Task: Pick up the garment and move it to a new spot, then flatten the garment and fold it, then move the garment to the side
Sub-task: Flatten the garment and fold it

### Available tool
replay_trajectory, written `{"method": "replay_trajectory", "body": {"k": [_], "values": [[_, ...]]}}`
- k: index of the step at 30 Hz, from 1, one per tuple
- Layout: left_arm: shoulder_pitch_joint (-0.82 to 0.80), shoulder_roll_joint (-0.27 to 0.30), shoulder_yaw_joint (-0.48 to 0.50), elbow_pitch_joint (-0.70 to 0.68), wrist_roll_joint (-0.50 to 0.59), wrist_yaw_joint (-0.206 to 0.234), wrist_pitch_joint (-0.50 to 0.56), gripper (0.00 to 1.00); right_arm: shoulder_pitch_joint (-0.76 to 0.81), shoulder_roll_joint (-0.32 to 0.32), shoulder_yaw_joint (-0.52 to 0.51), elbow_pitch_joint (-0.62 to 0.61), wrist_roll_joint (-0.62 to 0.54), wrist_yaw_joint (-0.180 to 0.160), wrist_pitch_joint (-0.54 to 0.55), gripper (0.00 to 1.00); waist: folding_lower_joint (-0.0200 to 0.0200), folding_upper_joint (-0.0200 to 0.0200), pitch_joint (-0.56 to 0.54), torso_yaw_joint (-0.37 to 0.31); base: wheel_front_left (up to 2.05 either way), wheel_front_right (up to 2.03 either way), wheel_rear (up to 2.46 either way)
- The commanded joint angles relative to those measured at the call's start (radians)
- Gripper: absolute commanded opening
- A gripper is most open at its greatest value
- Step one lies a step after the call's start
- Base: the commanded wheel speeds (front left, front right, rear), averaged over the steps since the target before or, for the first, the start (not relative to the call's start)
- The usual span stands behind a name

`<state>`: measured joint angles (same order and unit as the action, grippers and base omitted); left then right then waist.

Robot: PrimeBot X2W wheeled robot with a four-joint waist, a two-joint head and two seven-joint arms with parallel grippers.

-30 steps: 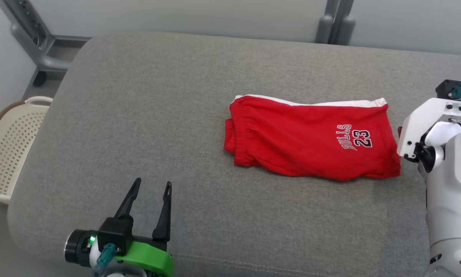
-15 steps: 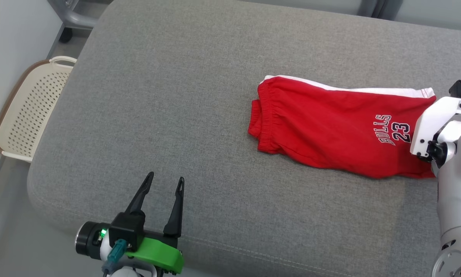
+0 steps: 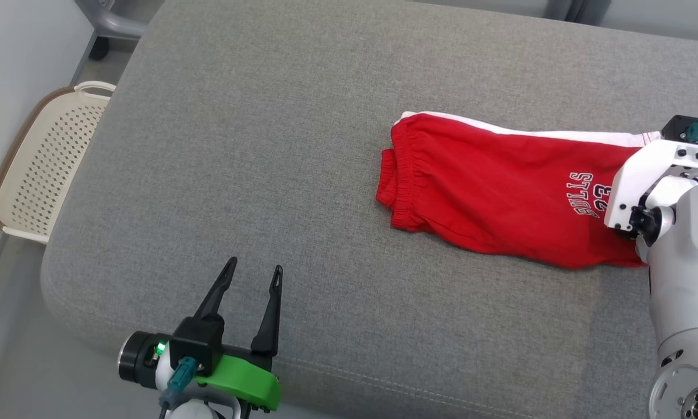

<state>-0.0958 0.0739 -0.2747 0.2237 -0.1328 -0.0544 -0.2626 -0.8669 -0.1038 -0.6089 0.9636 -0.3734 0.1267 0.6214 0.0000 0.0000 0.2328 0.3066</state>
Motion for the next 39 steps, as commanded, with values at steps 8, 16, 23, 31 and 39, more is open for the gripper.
{"method": "replay_trajectory", "body": {"k": [8,16,23,31,39], "values": [[-0.004,-0.006,0.007,0.016,0.002,-0.01,-0.003,1.0,0.039,-0.025,0.002,0.046,-0.012,0.003,-0.029,0.0,0.0,0.0,-0.034,-0.004,0.0,0.0,0.0],[0.021,-0.008,0.01,0.025,-0.001,-0.009,-0.003,1.0,0.05,-0.075,0.002,0.024,-0.056,0.003,-0.024,0.0,0.0,0.0,-0.085,-0.006,0.0,0.0,0.0],[0.049,-0.008,0.014,0.032,-0.001,-0.007,-0.003,1.0,0.061,-0.082,0.016,-0.003,-0.09,0.003,-0.018,0.0,0.0,0.0,-0.143,-0.016,0.0,0.0,0.0],[0.058,-0.011,0.001,0.043,-0.001,-0.011,-0.003,1.0,-0.025,0.0,0.1,0.054,-0.017,0.003,-0.022,0.0,0.0,0.0,-0.174,-0.023,0.0,0.0,0.0],[0.049,-0.011,-0.017,0.059,-0.005,-0.02,-0.003,1.0,-0.097,0.045,0.204,0.157,0.038,0.003,-0.046,0.0,0.0,0.0,-0.193,0.015,0.0,0.0,0.0]]}}
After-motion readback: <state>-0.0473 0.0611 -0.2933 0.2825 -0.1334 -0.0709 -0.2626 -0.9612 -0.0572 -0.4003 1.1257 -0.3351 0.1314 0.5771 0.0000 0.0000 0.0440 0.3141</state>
